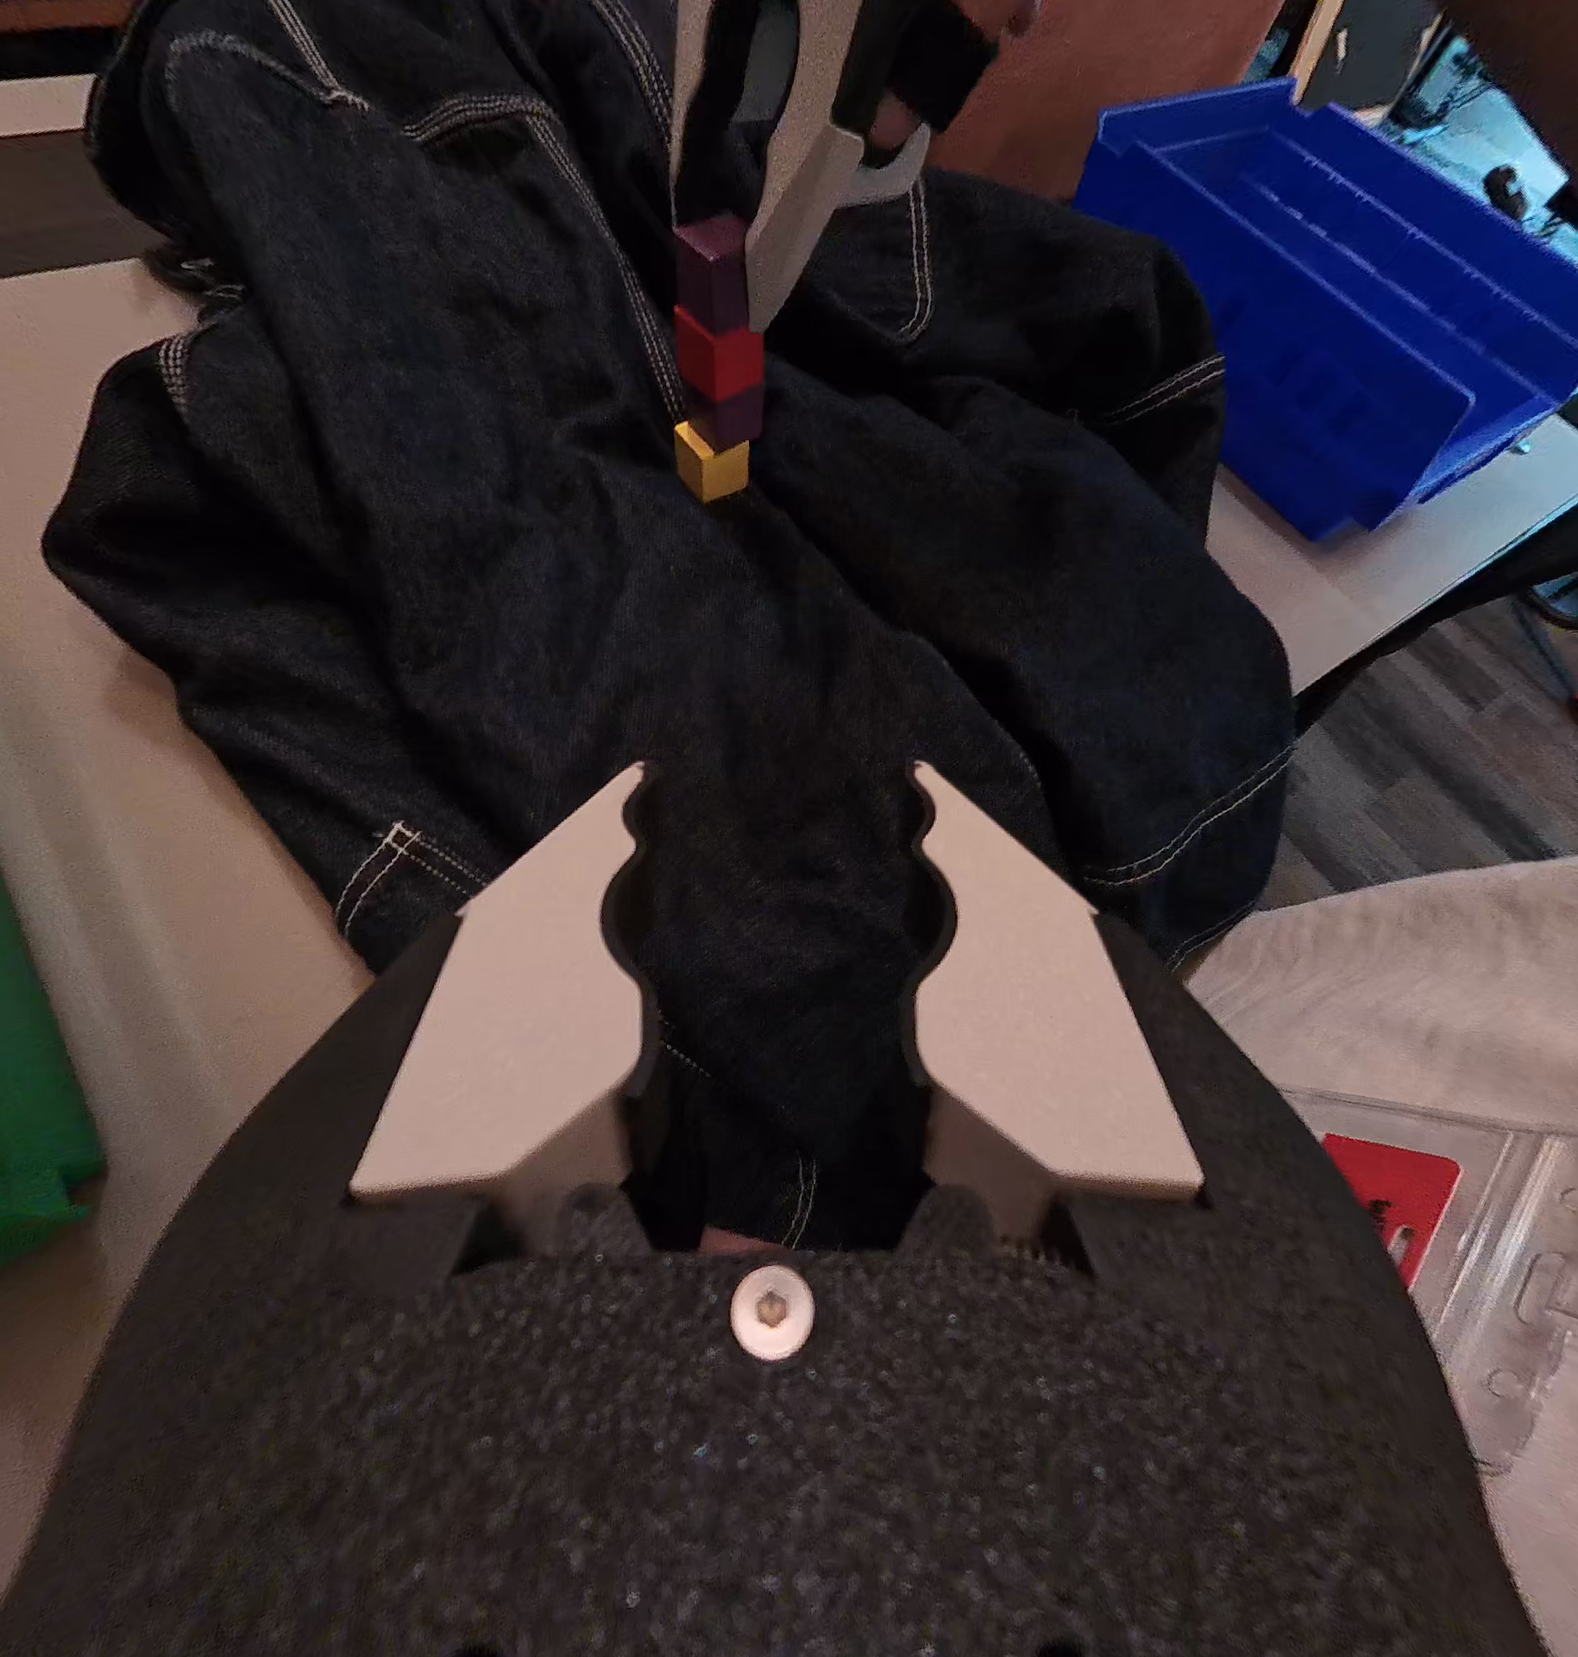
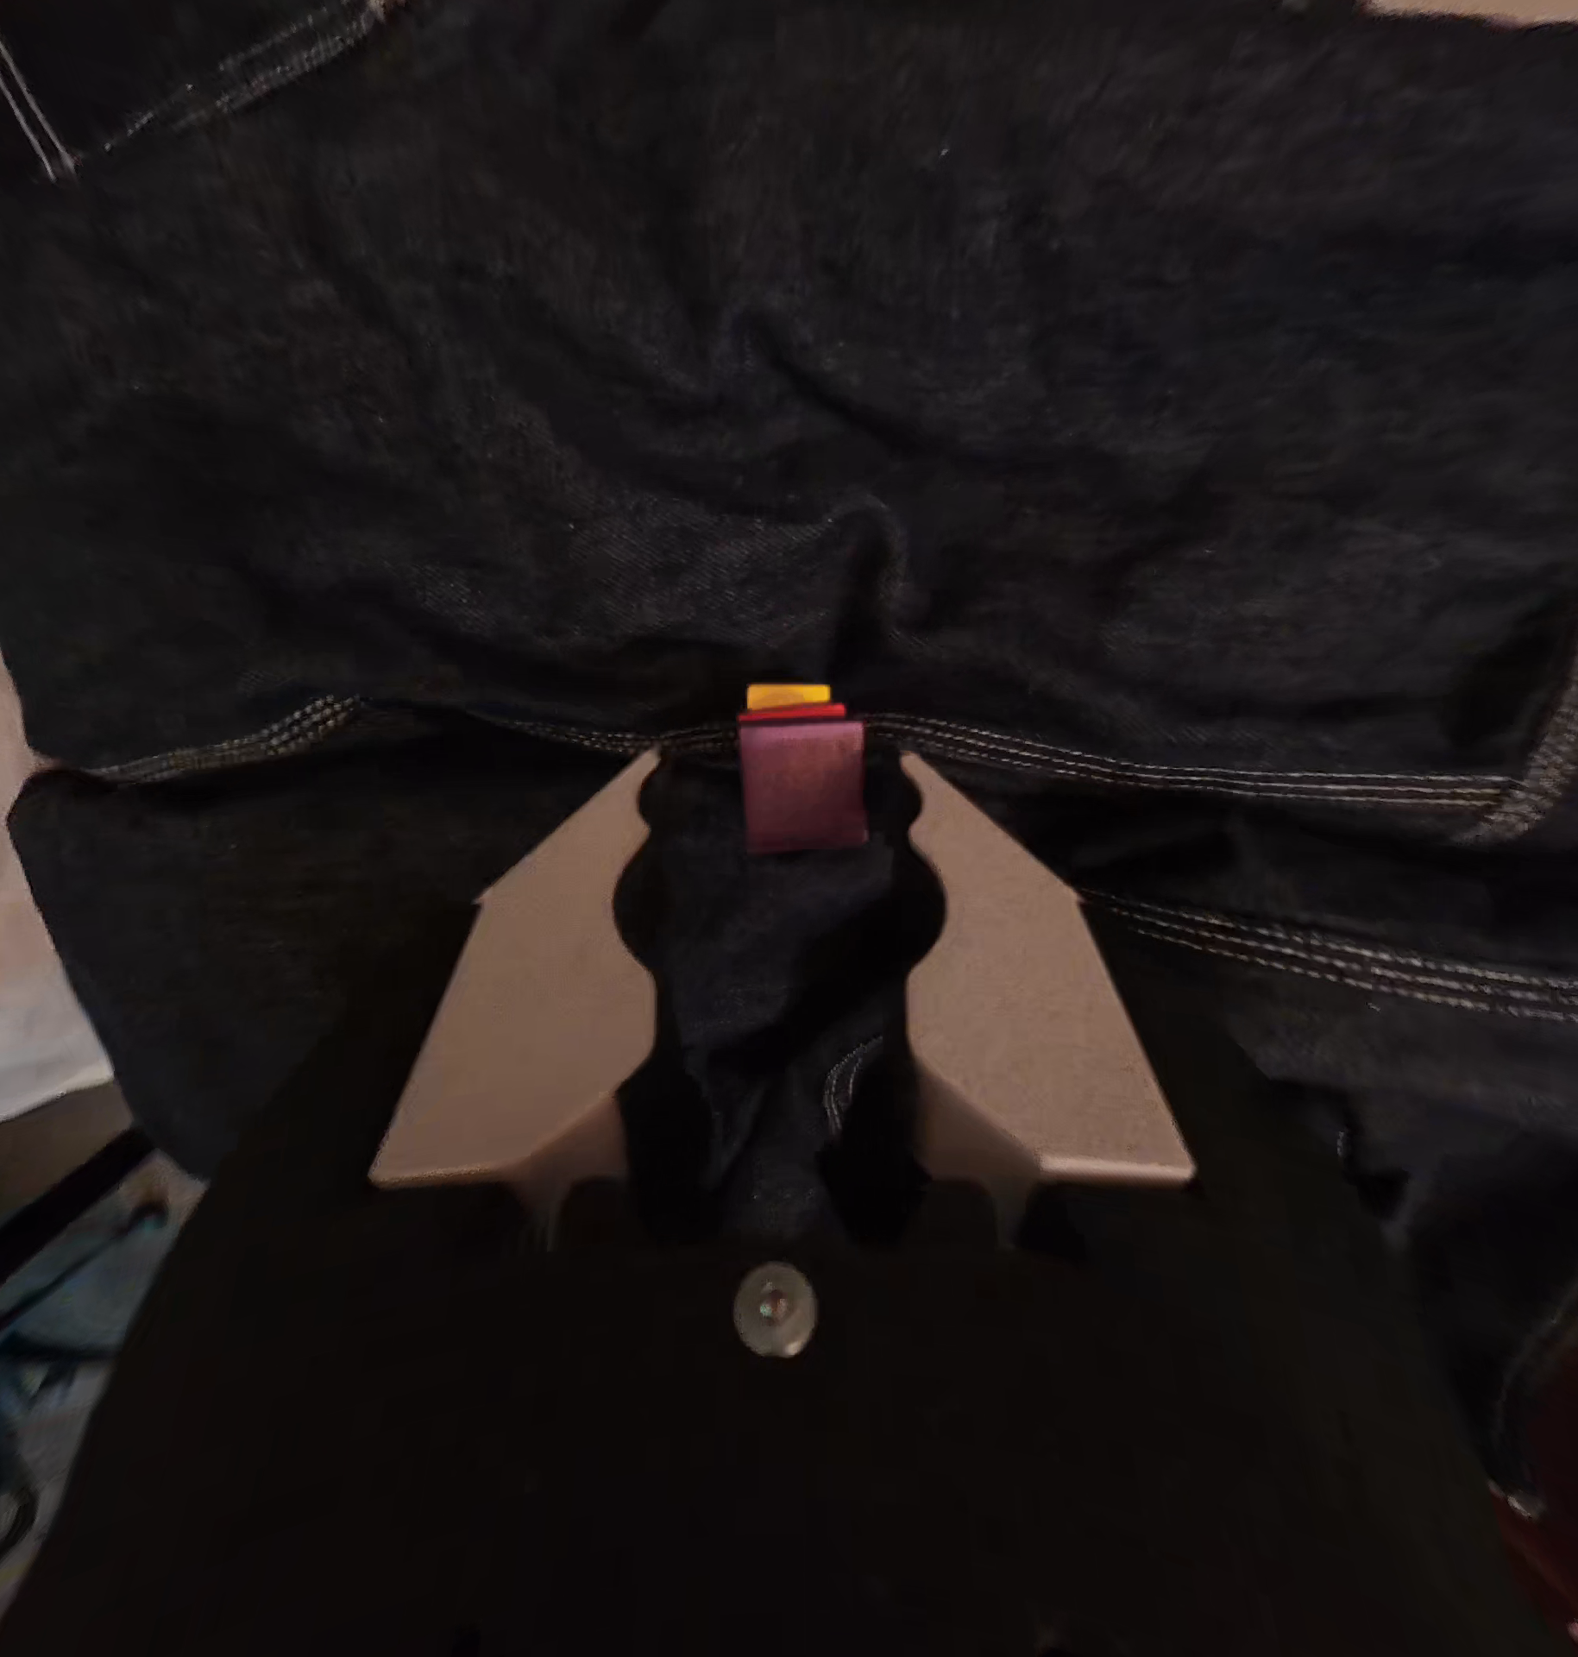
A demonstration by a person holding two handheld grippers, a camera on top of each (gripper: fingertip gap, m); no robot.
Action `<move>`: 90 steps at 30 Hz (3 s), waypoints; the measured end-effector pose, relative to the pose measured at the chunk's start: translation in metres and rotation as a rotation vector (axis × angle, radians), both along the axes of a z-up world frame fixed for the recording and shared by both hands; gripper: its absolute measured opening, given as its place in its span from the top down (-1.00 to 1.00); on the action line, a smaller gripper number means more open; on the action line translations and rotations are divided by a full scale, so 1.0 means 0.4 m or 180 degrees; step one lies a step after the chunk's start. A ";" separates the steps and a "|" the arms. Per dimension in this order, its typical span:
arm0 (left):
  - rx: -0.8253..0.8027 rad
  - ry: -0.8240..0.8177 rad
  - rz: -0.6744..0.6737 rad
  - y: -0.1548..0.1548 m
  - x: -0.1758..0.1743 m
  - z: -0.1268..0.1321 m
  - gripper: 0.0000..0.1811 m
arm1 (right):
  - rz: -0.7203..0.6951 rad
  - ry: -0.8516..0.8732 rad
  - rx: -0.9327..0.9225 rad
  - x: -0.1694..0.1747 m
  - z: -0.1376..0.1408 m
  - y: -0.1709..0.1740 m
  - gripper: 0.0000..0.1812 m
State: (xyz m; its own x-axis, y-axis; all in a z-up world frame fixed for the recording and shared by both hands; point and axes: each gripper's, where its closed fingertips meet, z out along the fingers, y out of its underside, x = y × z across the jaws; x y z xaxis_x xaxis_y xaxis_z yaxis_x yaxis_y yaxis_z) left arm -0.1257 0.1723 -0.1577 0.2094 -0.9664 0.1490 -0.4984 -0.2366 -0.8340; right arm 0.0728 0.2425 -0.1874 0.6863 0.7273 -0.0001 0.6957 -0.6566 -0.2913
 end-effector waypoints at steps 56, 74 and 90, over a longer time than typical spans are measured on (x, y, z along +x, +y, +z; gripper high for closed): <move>0.0253 0.0051 0.1519 0.181 0.518 -0.123 0.39 | -0.3898 0.1276 0.2389 0.137 0.079 -0.581 0.34; -0.2934 -0.1839 -0.0353 -0.091 0.426 0.225 0.69 | -0.1627 0.1458 0.4082 -0.070 0.266 -0.261 0.40; -0.2881 -0.1667 -0.0600 -0.084 0.286 0.207 0.54 | -0.2861 -0.0190 0.3080 0.366 0.221 -0.606 0.71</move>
State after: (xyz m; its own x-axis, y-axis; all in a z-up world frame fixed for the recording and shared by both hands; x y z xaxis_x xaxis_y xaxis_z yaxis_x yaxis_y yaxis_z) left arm -0.0111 0.1388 -0.0748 -0.2306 -0.4606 0.8571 -0.2214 -0.8329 -0.5072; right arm 0.2193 0.0002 -0.0991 0.9073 -0.2892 0.3052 0.1579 -0.4385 -0.8848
